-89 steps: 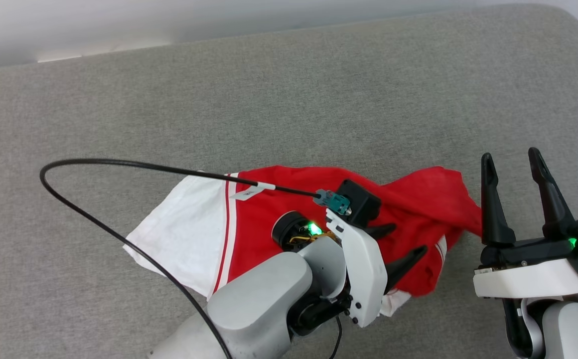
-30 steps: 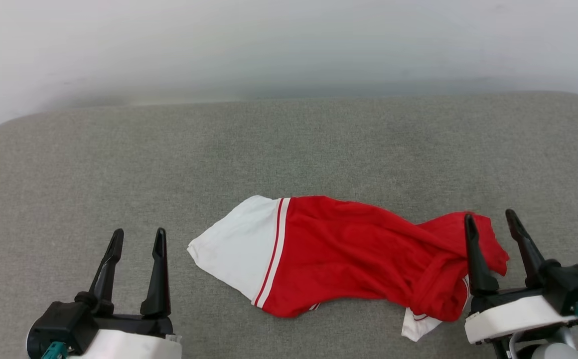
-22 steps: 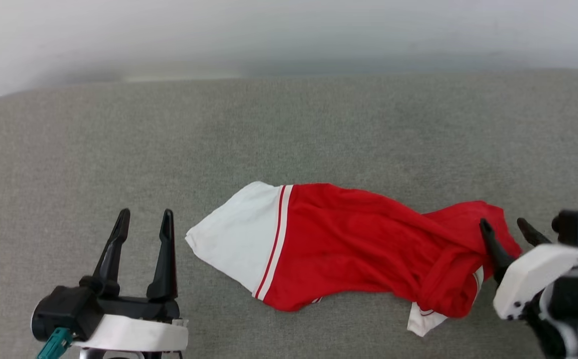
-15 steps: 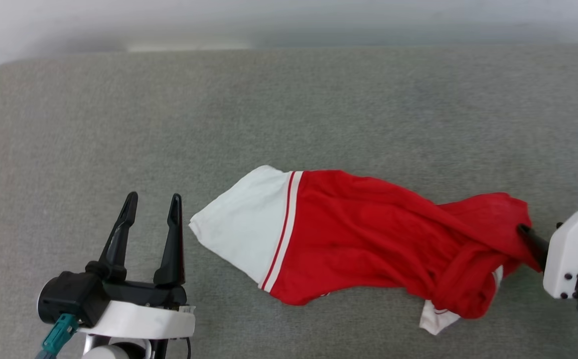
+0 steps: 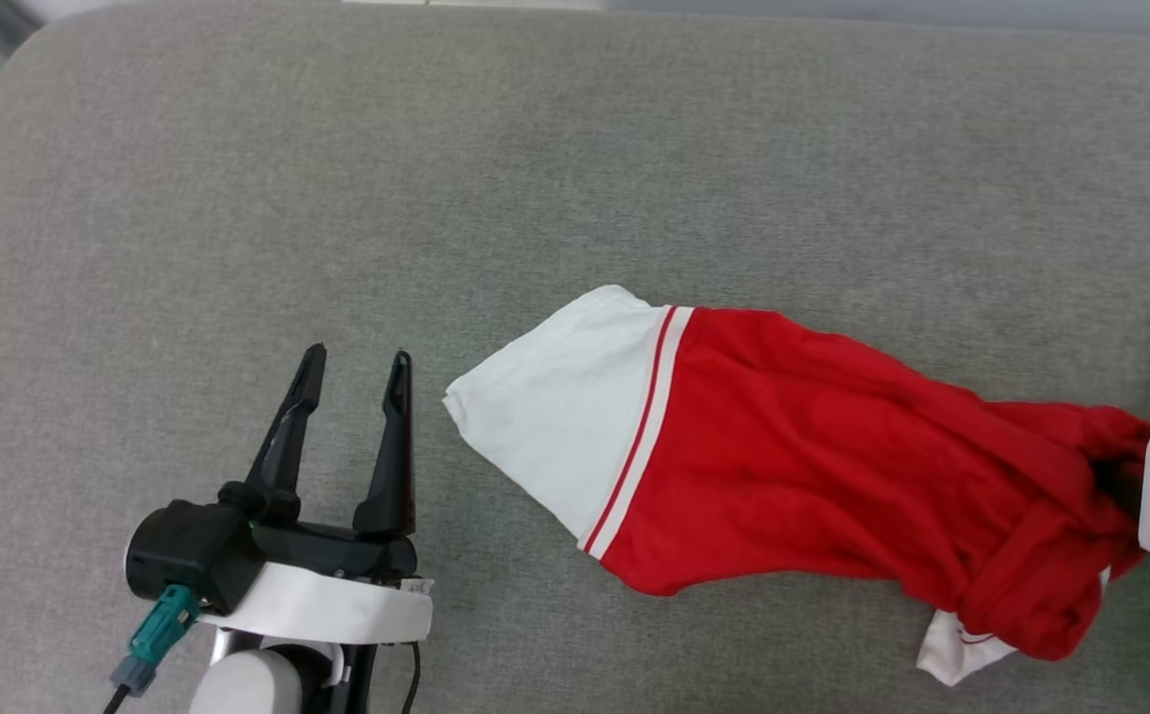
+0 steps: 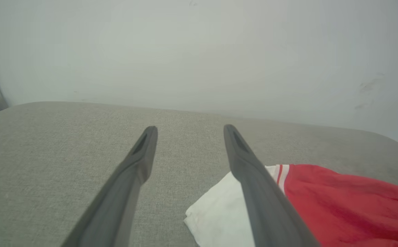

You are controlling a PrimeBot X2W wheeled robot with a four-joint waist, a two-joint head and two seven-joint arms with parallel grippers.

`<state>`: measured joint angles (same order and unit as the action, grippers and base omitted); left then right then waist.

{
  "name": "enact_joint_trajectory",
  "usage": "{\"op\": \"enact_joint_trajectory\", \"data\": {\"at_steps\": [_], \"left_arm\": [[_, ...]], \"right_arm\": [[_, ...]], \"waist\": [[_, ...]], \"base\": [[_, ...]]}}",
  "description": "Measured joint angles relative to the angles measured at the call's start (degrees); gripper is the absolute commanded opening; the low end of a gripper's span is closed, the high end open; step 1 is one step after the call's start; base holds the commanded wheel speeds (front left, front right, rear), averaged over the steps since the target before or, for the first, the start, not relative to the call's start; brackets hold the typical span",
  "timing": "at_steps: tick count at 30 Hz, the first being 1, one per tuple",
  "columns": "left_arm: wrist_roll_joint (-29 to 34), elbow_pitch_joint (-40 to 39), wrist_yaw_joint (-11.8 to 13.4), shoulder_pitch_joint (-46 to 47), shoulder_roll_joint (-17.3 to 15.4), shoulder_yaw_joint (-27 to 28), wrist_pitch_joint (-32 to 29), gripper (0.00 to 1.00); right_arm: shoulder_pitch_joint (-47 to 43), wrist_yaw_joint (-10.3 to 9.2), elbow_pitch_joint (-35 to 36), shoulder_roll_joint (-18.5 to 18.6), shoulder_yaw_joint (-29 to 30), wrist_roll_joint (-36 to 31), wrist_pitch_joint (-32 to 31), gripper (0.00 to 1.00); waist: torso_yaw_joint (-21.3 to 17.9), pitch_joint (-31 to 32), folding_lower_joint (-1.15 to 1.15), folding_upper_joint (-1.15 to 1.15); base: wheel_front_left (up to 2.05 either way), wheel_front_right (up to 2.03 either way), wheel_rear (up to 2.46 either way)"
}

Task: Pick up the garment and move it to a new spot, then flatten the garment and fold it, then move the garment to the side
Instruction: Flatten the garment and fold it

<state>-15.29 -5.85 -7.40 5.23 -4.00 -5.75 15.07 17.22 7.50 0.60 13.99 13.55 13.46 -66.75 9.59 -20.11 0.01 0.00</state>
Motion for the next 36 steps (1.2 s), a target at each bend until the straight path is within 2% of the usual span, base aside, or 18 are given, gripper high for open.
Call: {"op": "enact_joint_trajectory", "data": {"at_steps": [3,4,5,6,11,16,22,26,30,36], "left_arm": [[-0.1,0.3,0.0,0.1,0.3,-0.3,0.0,1.0],[-0.1,0.4,0.0,0.2,0.3,-0.4,0.0,1.0],[-0.1,0.5,0.0,0.3,0.4,-0.4,0.0,1.0],[-0.1,0.6,0.0,0.4,0.4,-0.4,0.0,1.0],[-0.2,1.6,0.0,0.4,0.5,0.3,0.0,1.0],[-0.2,1.4,0.0,-0.7,0.6,1.1,0.0,1.0],[-0.2,0.8,0.0,-1.5,0.7,1.2,0.0,1.0],[-0.6,0.2,0.0,-1.5,0.8,0.8,0.0,1.0],[-1.0,0.1,0.0,-0.8,0.9,-0.2,0.0,1.0],[-1.6,0.5,0.0,1.2,1.0,-1.8,0.0,1.0]], "right_arm": [[0.5,0.01,-1.9,0.4,0.1,-1.0,1.7,1.0],[0.5,0.01,-2.5,0.6,-0.2,-1.3,2.2,0.6],[0.5,0.01,-2.9,1.1,-0.7,-1.4,2.9,0.15],[0.5,0.02,-3.3,1.5,-1.1,-1.5,3.7,0.0],[0.5,0.04,-3.7,3.3,-3.6,-1.8,9.5,0.0],[1.7,0.02,0.8,3.7,-5.5,-0.7,14.0,0.0],[4.4,0.01,8.7,4.4,-6.6,0.7,15.3,0.0],[8.7,0.0,10.4,5.1,-8.1,0.1,15.4,0.0],[16.4,0.0,7.0,6.4,-10.0,-2.0,17.2,0.0],[26.8,0.02,-7.2,10.2,-16.2,-5.8,20.5,0.0]], "waist": [[1.0,-0.6,0.0,0.0],[1.2,-0.8,0.0,0.0],[1.4,-0.8,-0.01,0.0],[1.5,-0.8,-0.01,0.0],[1.3,0.5,0.0,0.0],[0.3,3.2,0.0,0.0],[-0.4,5.7,0.0,0.0],[0.7,4.9,0.0,0.0],[2.4,3.1,0.0,0.0],[6.0,0.0,0.0,0.0]], "base": [[0.0,0.0,0.0],[0.0,0.0,0.0],[0.0,0.0,0.0],[0.0,0.0,0.0],[0.0,0.0,0.0],[0.0,0.0,0.0],[0.0,0.0,0.0],[0.0,0.0,0.0],[0.0,0.0,0.0],[0.0,0.0,0.0]]}}
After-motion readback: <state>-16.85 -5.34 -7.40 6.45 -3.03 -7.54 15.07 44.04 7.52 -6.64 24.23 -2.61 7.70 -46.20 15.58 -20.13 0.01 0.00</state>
